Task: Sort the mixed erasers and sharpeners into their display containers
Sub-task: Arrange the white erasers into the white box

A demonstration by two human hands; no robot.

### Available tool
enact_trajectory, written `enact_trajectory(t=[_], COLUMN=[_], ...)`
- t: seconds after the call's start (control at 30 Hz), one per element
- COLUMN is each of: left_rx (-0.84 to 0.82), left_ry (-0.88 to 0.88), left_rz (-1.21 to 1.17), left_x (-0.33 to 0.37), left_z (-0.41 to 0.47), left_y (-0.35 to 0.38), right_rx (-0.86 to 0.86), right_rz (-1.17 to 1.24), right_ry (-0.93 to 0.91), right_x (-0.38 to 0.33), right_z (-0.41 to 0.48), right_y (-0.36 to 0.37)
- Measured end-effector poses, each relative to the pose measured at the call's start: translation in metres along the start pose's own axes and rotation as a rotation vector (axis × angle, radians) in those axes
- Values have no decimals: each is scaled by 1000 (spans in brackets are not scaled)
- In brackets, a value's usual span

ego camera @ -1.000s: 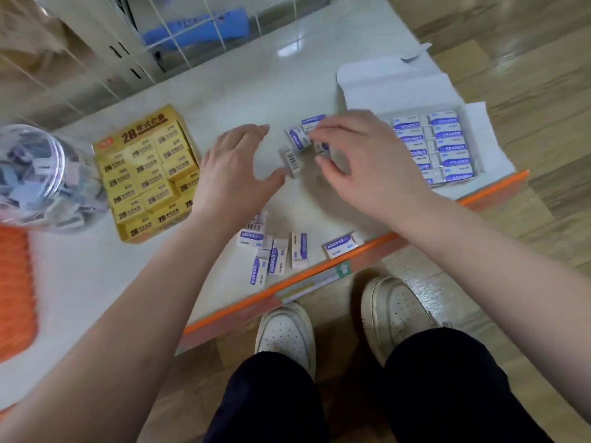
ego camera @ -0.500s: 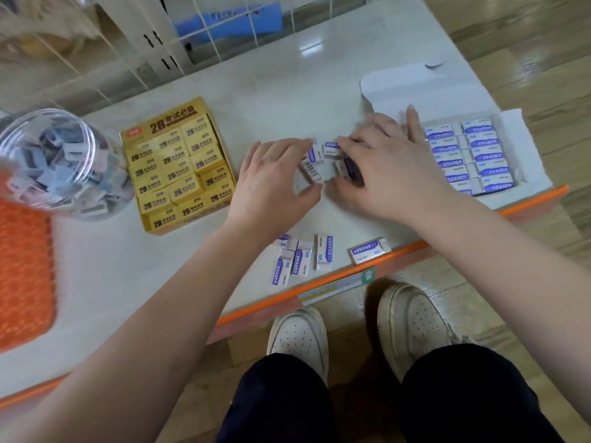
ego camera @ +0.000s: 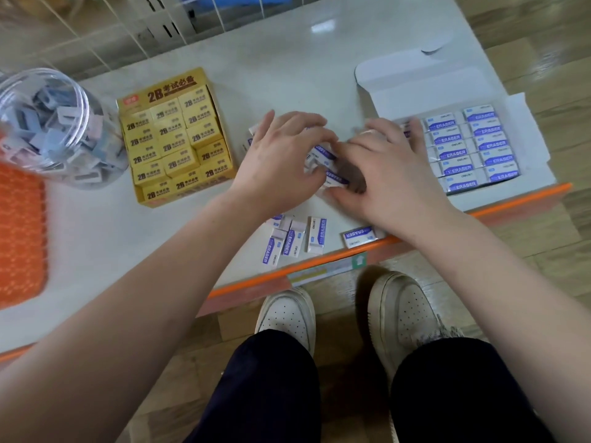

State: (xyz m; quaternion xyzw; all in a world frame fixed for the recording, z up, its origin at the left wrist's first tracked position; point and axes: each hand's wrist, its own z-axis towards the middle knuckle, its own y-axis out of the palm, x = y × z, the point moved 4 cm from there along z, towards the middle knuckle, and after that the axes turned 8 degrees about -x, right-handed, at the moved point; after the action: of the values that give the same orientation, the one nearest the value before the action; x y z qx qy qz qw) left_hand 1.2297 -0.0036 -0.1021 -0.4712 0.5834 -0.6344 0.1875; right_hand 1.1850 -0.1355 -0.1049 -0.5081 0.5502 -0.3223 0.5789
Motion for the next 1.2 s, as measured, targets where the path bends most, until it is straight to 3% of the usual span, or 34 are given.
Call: enact_trajectory(t=[0.17, 0.5, 0.7, 0.8, 0.93, 1.2], left_rx=[20, 67, 127, 53, -81, -27], left_ry=[-20, 9, 8, 74, 196, 161], left_rz=[82, 137, 19, -27, 26, 55], left_x=[-1, -4, -9, -13, -9, -15], left_z=[-4, -27, -33, -33, -31, -33], left_y=[-5, -3, -12, -18, -7, -8], right_rx=[165, 157, 217, 274, 140, -26], right_rz=[-17, -49, 12, 108, 157, 59], right_ry=[-32, 9, -24, -114, -256, -216], right_x=[-1, 3, 2, 5, -1, -4], right_z=[-18, -32, -31, -28, -22, -21], right_y=[-10, 9, 4, -3, 0, 4])
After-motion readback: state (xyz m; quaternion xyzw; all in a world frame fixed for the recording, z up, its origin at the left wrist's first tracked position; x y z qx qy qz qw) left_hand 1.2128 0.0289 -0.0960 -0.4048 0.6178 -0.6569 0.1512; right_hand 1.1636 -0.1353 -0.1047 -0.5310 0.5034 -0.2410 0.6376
